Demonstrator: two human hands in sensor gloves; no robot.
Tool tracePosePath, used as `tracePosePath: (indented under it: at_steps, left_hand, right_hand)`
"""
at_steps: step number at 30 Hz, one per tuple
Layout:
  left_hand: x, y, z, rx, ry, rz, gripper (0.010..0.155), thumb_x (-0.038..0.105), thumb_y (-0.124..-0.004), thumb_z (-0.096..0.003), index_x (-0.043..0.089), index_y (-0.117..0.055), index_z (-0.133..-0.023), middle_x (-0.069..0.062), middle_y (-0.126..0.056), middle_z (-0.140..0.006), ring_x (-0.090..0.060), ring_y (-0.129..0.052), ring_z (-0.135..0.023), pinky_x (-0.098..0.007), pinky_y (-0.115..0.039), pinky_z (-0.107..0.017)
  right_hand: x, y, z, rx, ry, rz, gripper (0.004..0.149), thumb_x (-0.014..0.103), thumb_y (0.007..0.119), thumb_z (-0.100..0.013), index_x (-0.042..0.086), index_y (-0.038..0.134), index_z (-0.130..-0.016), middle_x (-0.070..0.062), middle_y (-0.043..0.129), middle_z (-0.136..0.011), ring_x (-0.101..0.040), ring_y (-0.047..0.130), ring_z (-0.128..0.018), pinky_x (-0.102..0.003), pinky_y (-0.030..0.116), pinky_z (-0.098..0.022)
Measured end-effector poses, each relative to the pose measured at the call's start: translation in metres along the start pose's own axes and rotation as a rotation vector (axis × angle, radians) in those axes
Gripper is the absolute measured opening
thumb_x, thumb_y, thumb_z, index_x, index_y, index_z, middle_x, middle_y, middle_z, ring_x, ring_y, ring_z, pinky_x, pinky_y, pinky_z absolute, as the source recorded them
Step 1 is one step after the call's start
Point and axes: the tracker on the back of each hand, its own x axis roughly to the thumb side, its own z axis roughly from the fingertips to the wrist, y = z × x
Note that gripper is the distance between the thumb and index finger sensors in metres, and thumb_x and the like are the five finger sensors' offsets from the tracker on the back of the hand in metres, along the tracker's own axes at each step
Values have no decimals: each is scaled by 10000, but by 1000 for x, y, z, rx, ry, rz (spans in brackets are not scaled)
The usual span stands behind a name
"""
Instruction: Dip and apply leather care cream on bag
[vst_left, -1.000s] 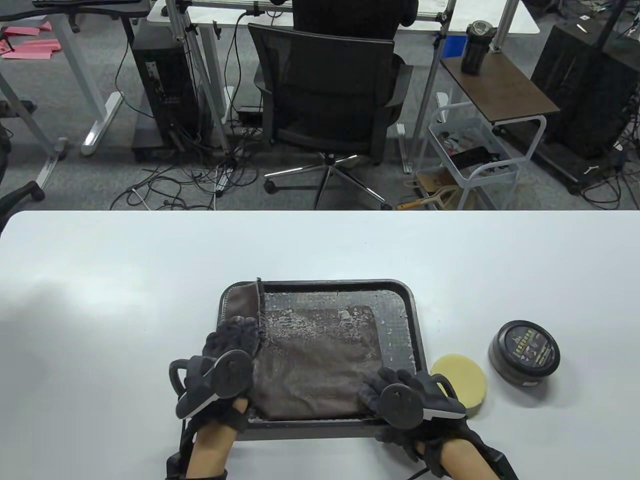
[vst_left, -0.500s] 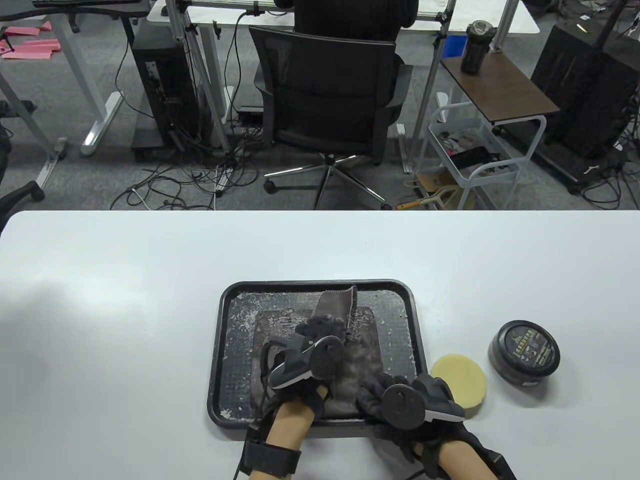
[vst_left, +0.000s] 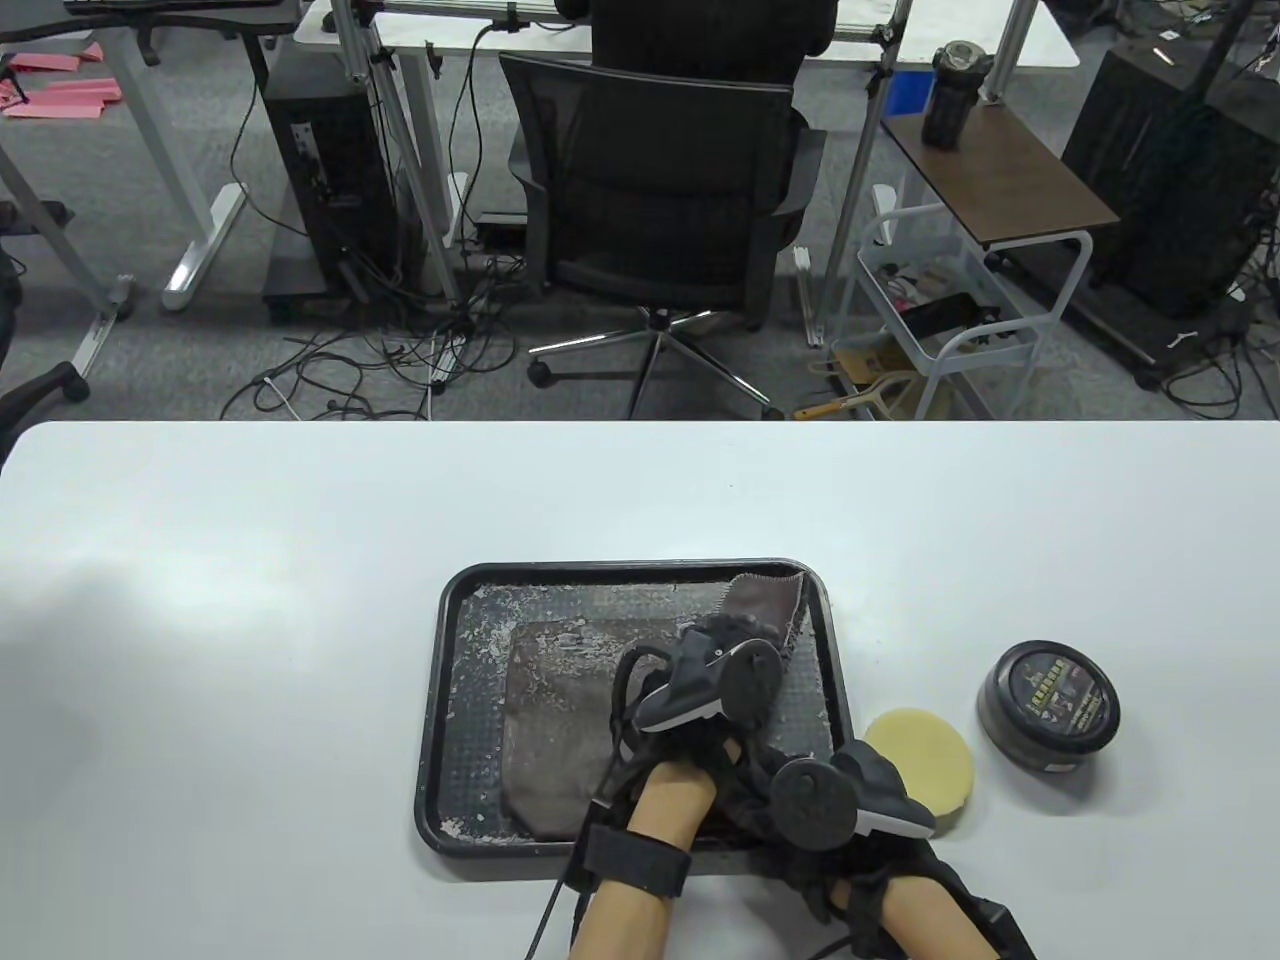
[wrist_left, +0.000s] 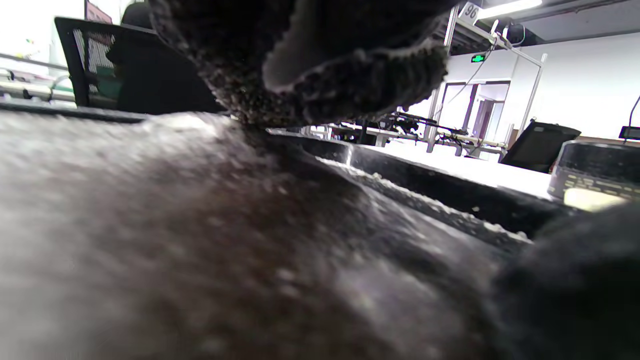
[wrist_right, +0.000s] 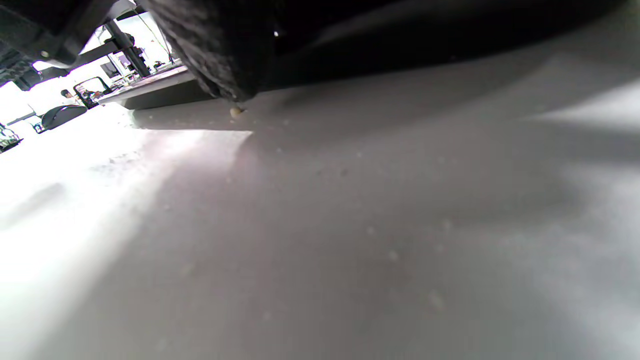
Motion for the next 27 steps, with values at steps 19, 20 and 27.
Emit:
tracePosePath:
  at_steps: [19,20,27]
  left_hand:
    - [-10,-4,0,-74,126,-113,550,205,-800,-450,160,-779,-998,-118,-760,-979,-388,-768,-921,-556,-698,-661]
    - [-12,-4,1,-74,132,-120,551,205,-799,-450,156,-777,-998,-122,-759,-978,-394,-772,-917,-557,-704,-657]
    - [-40,0,12,-79,229,-115,551,204,-795,-449,139,-769,-996,-141,-763,-966,-413,-801,-893,-560,-722,-641]
  right_hand:
    - [-1,0,-1,9,13,-21,658,314,858,-427,177,599,-1016,-157,485,-1100,-435,438,-977,-596,412,-665]
    - [-1,0,-1,9,13,-21,658,313,858,-427,176,599,-1016,-156,486,-1100,-434,439,-977,-596,412,-665]
    - [-1,0,-2,9,14,-22,657,314,858,-427,176,600,-1015,-157,487,-1099,-434,438,-977,-597,412,-665]
